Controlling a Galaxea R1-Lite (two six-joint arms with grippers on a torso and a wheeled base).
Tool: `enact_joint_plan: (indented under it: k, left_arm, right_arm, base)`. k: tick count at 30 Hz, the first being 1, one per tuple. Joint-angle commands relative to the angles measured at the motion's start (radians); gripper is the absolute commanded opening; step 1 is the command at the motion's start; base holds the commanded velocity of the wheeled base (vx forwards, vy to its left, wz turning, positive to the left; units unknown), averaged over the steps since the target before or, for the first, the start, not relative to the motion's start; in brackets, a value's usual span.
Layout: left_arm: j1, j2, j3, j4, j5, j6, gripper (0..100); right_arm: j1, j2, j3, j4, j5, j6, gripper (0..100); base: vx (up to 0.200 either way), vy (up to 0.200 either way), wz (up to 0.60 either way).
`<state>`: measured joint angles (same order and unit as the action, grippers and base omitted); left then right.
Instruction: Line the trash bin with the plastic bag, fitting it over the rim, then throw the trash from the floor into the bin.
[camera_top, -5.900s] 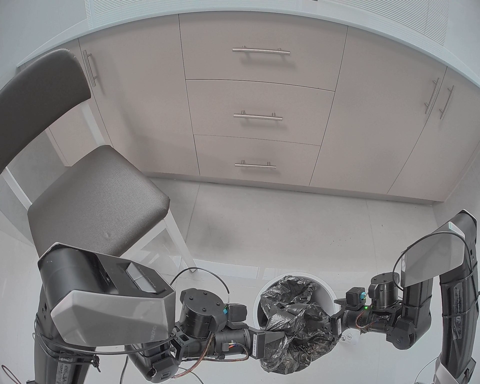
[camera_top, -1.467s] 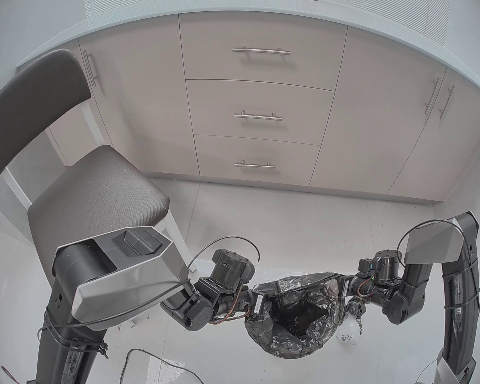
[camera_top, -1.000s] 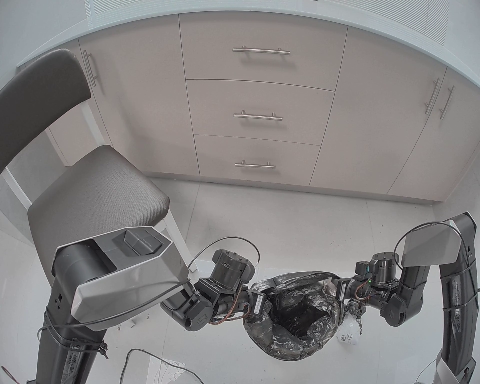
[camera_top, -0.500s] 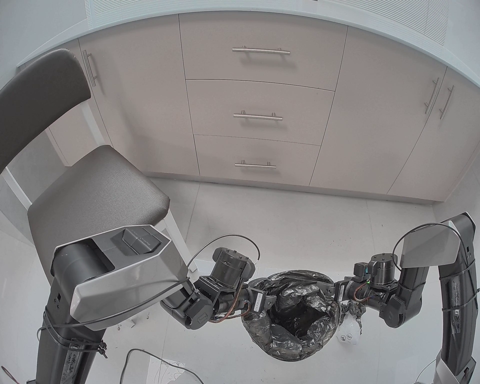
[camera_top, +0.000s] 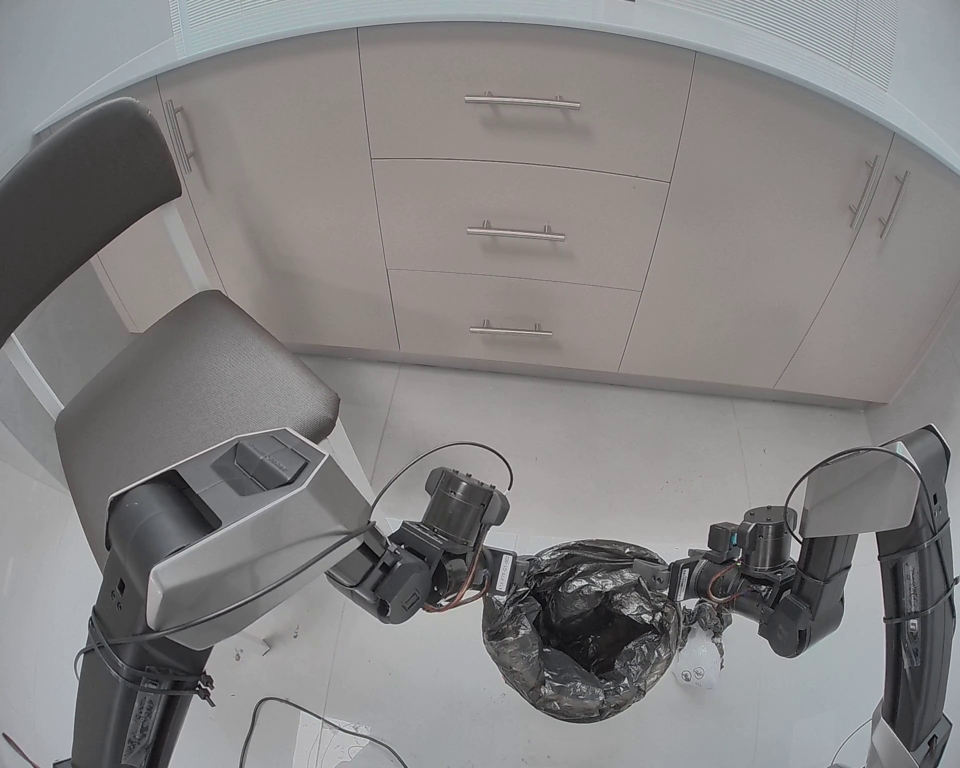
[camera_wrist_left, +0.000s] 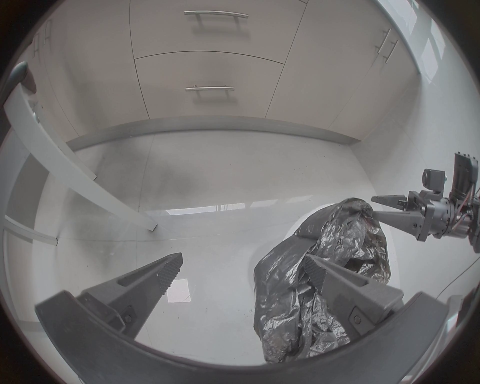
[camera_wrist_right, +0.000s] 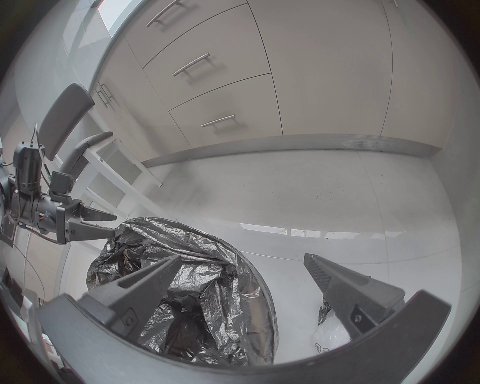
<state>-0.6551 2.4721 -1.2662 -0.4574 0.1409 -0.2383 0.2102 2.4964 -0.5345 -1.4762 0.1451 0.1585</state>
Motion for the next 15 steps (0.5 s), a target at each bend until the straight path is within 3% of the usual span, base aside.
enact_joint_plan:
  k: [1, 15]
  left_arm:
    - [-0.001, 0.024, -0.075, 0.048, -0.004, 0.002, 100]
    - [0.002, 0.067, -0.179, 0.178, -0.023, 0.004, 100]
  right_arm:
    - [0.0, -0.001, -0.001, -0.001, 0.001, 0.001, 100]
    - [0.0, -0.001, 0.001, -0.007, -0.001, 0.029, 100]
  base:
    - [0.0, 0.0, 0.0]
    - [0.0, 0.0, 0.0]
